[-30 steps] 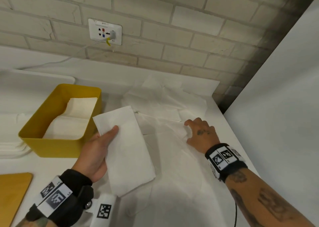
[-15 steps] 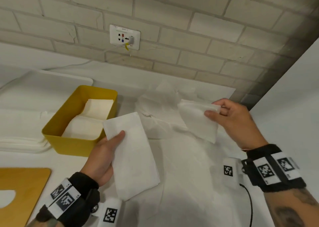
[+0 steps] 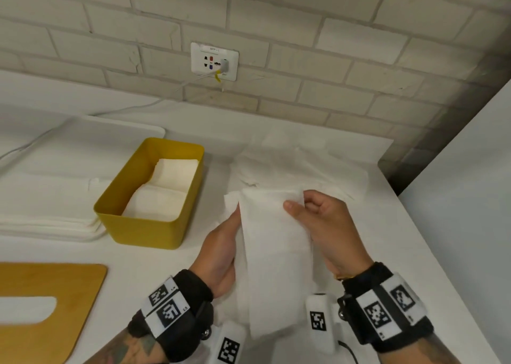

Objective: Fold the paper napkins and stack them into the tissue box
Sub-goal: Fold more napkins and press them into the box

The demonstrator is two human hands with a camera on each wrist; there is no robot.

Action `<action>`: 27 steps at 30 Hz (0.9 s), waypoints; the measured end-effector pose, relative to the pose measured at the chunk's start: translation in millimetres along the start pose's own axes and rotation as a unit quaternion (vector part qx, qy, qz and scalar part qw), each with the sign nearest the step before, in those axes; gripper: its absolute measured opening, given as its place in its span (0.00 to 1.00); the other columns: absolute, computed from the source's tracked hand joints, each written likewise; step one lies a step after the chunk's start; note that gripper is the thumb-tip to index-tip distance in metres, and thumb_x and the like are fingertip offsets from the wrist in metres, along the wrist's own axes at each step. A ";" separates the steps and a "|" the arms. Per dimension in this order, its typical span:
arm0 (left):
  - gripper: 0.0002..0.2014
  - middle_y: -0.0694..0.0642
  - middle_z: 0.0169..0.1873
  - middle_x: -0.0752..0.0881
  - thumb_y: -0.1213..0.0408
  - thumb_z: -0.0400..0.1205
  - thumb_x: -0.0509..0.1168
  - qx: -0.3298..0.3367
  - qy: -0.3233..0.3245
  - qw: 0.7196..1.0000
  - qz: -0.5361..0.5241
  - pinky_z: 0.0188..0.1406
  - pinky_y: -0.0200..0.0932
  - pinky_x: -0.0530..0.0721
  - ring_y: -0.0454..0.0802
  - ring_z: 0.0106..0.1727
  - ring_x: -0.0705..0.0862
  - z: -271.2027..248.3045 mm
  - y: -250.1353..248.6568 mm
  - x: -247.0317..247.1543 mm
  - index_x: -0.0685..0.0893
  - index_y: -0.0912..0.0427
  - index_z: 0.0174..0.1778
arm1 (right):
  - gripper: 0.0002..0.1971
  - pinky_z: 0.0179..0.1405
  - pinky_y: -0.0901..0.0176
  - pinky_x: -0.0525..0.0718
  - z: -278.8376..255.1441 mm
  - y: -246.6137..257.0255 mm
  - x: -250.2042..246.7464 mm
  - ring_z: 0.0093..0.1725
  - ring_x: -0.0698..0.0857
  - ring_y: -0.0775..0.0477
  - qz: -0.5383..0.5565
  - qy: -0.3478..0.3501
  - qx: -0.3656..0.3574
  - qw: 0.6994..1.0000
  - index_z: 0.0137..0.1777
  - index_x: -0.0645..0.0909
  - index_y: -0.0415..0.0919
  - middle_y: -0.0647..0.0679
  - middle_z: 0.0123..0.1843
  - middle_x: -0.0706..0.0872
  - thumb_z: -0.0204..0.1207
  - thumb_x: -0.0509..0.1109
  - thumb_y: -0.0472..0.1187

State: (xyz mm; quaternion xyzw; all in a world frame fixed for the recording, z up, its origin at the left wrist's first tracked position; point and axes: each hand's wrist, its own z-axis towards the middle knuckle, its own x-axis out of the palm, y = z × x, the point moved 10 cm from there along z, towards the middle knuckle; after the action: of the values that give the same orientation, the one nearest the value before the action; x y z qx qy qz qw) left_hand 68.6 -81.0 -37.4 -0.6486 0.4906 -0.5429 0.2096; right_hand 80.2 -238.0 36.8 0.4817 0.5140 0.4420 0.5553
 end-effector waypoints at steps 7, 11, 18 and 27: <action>0.30 0.60 0.61 0.92 0.37 0.87 0.51 -0.009 0.025 1.000 -0.002 0.68 0.56 0.83 0.57 0.64 0.90 -2.2 6.0 0.9 0.86 0.55 0.69 | 0.03 0.62 0.41 0.88 -1.5 -19.1 4.1 0.51 0.92 0.49 -0.062 -0.048 -0.004 0.997 0.49 0.92 0.46 0.51 0.47 0.94 0.80 0.76 0.42; 0.27 0.60 0.61 0.92 0.41 0.89 0.51 -0.001 0.042 0.999 0.002 0.65 0.53 0.84 0.56 0.63 0.91 -3.1 4.9 6.3 0.86 0.55 0.68 | 0.03 0.60 0.43 0.89 -1.2 -22.1 3.3 0.51 0.92 0.49 -0.075 -0.050 0.007 0.996 0.48 0.92 0.47 0.52 0.46 0.94 0.80 0.76 0.42; 0.25 0.62 0.63 0.90 0.45 0.90 0.54 -0.009 0.035 0.999 -0.010 0.75 0.58 0.80 0.59 0.66 0.88 -0.4 9.8 3.1 0.85 0.58 0.72 | 0.02 0.54 0.52 0.90 -0.6 -29.1 1.0 0.49 0.92 0.53 -0.088 -0.067 0.012 0.994 0.49 0.90 0.48 0.53 0.46 0.93 0.80 0.77 0.43; 0.23 0.57 0.58 0.93 0.51 0.77 0.63 0.017 0.061 0.998 -0.006 0.53 0.41 0.90 0.53 0.59 0.92 -1.4 8.7 7.8 0.88 0.58 0.63 | 0.11 0.43 0.66 0.84 -5.5 -27.9 9.0 0.45 0.92 0.57 -0.051 -0.063 0.024 0.996 0.59 0.83 0.53 0.53 0.45 0.94 0.79 0.78 0.42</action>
State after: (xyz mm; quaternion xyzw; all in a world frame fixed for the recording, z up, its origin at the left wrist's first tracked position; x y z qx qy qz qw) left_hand 63.3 -91.1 -40.1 -0.6137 0.4892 -0.5910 0.1865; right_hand 75.4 -232.8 7.9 0.4950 0.5127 0.3688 0.5967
